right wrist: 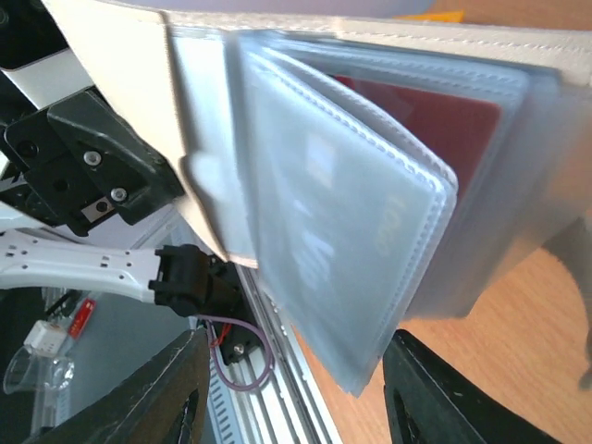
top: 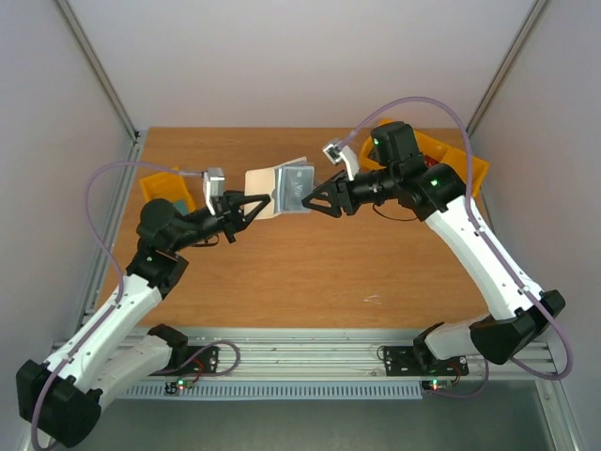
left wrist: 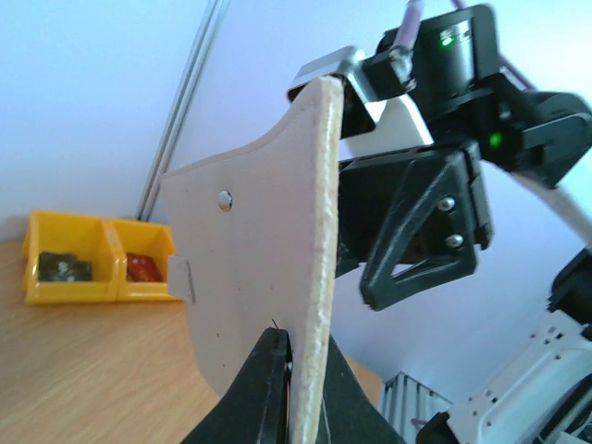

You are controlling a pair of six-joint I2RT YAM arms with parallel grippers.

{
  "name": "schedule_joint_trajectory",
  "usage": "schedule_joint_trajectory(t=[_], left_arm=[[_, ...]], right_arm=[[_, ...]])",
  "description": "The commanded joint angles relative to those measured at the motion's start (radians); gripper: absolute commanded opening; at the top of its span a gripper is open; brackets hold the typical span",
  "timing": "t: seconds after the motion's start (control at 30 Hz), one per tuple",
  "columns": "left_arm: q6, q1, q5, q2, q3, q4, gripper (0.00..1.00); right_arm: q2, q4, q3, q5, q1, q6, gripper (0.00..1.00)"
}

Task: Take the credit cards out of the card holder

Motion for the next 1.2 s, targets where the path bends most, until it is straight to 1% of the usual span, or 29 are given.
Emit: schedule_joint_trajectory(t=[0.0,0.1,0.17,0.23,0.3,0.4,0.53,0.7,0.83,0.93,1.0,1.03,1.13,1.17], left_arm=[[-0.072,0.004,0.04,-0.041,0.053,0.095,0.0],[-0.128,0.004,-0.001,-0.049,0.047,0.096,0.0],[-0.171,0.003,-0.021,-0.05,0.04,0.094,0.0],[-0.193,0.004,-0.022,-0.061,0.042,0.094,0.0],[-0.18,0.004,-0.006,-0.072,0.055,0.101,0.0],[-0.139,0.004,0.053,-0.082,0.074,0.132,0.0],[-0.111,0.004,0.075,-0.097,0.099,0.167,0.0],[-0.147,0.008,0.073,-0.115,0.129,0.18,0.0],[-0.147,0.008,0.079,-0.118,0.158,0.191,0.0],[-0.151,0.008,0.079,-0.112,0.173,0.201,0.0],[-0.152,0.008,0.083,-0.107,0.181,0.199,0.0],[-0.153,0.008,0.087,-0.104,0.185,0.199,0.0],[-0.157,0.008,0.098,-0.097,0.196,0.197,0.0],[-0.158,0.008,0.102,-0.097,0.199,0.194,0.0]], right_arm=[[-0.025,0.041,0.042,-0.073,-0.005,0.012,0.51],[-0.014,0.146,0.015,-0.117,-0.005,0.105,0.4],[0.001,0.205,0.0,-0.161,-0.004,0.144,0.42],[-0.007,0.213,-0.006,-0.149,-0.006,0.138,0.44],[-0.032,0.225,-0.025,-0.148,-0.018,0.122,0.46],[-0.05,0.231,-0.043,-0.164,-0.082,0.147,0.49],[-0.056,0.228,-0.033,-0.206,-0.129,0.145,0.58],[-0.029,0.226,0.027,-0.252,-0.142,0.126,0.73],[0.001,0.227,0.065,-0.249,-0.13,0.135,0.77],[-0.017,0.35,0.028,-0.32,-0.096,0.161,0.86],[-0.02,0.457,-0.005,-0.384,-0.077,0.217,0.93],[-0.012,0.486,-0.008,-0.391,-0.065,0.239,0.95],[0.031,0.479,0.019,-0.359,-0.014,0.236,0.96],[0.043,0.469,0.032,-0.36,-0.002,0.23,0.98]])
